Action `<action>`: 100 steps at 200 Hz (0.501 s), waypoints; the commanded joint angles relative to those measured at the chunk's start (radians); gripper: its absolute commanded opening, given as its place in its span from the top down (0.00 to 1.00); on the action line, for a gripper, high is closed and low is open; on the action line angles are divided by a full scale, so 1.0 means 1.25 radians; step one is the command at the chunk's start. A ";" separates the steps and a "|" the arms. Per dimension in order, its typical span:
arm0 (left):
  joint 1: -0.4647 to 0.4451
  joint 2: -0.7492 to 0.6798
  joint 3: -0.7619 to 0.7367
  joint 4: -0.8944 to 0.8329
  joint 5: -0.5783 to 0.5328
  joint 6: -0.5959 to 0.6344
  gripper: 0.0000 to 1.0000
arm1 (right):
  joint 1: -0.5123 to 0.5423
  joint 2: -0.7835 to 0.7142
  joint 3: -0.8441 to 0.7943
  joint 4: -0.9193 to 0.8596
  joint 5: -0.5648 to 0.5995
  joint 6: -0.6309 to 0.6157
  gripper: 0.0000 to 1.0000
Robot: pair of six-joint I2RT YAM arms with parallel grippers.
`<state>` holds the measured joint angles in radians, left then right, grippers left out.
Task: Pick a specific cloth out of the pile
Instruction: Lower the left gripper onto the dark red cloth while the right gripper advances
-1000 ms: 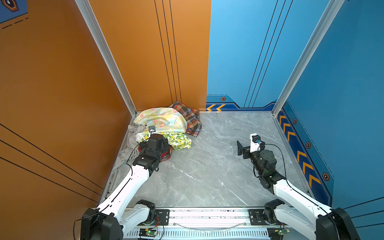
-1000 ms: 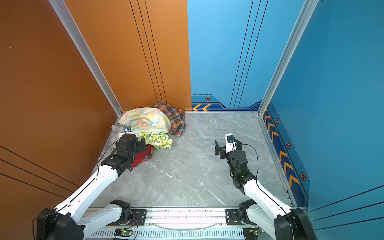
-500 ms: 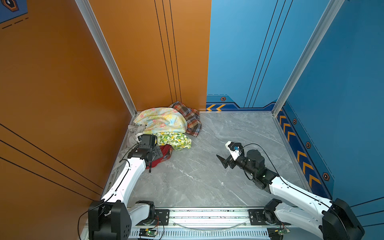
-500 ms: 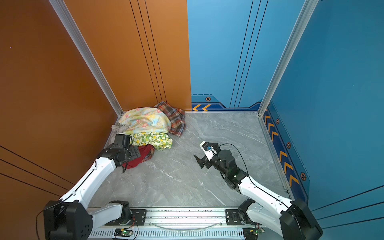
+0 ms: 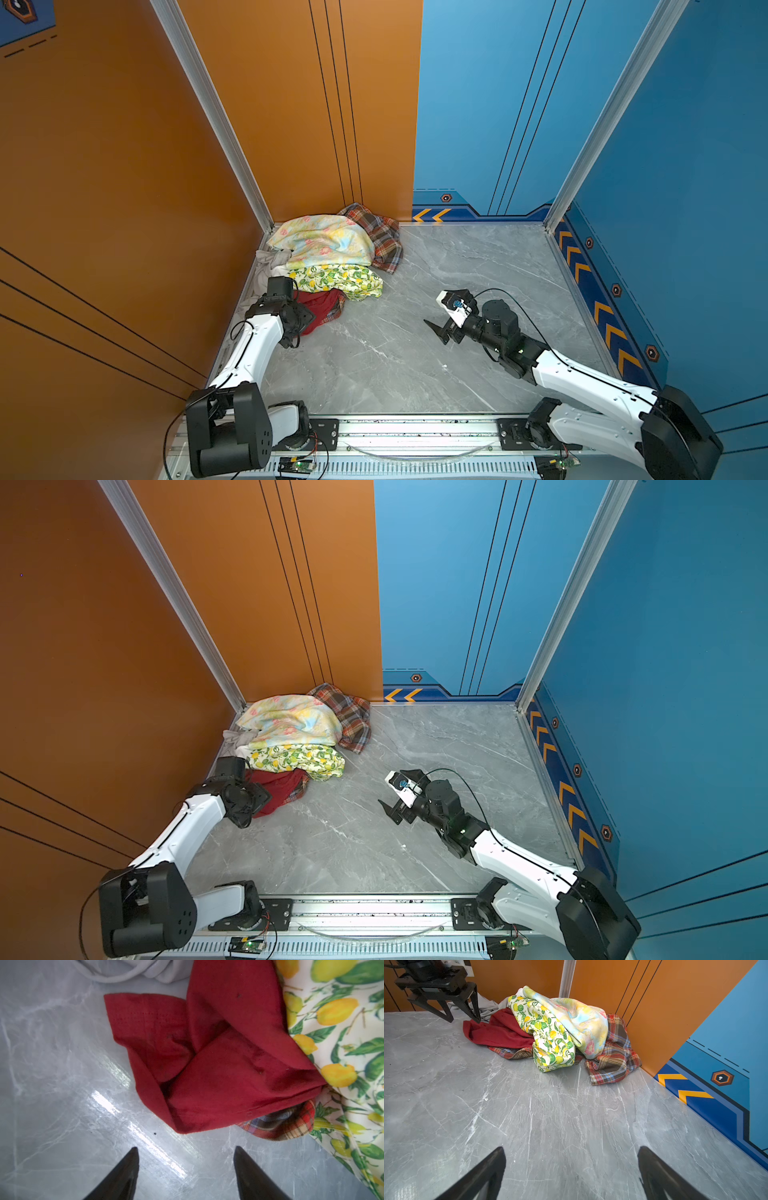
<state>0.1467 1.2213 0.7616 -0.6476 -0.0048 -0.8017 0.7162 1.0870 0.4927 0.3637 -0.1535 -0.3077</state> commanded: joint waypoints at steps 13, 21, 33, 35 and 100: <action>0.017 0.001 -0.036 0.028 0.051 -0.060 0.33 | 0.017 0.010 0.022 -0.025 0.020 -0.030 0.00; 0.019 0.001 -0.046 0.042 0.052 -0.064 0.35 | 0.018 0.007 0.021 -0.024 0.022 -0.030 0.00; 0.022 0.005 -0.056 0.061 0.055 -0.073 0.42 | 0.017 0.005 0.019 -0.022 0.025 -0.030 0.00; 0.021 0.006 -0.059 0.065 0.055 -0.074 0.44 | 0.017 0.005 0.018 -0.021 0.026 -0.030 0.00; 0.037 0.046 -0.062 0.109 0.057 -0.068 0.63 | 0.018 0.014 0.014 -0.001 0.043 -0.029 0.00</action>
<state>0.1791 1.2659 0.6949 -0.5404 0.0616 -0.8837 0.7349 1.0962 0.4965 0.3504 -0.1265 -0.3264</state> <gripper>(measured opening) 0.377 0.996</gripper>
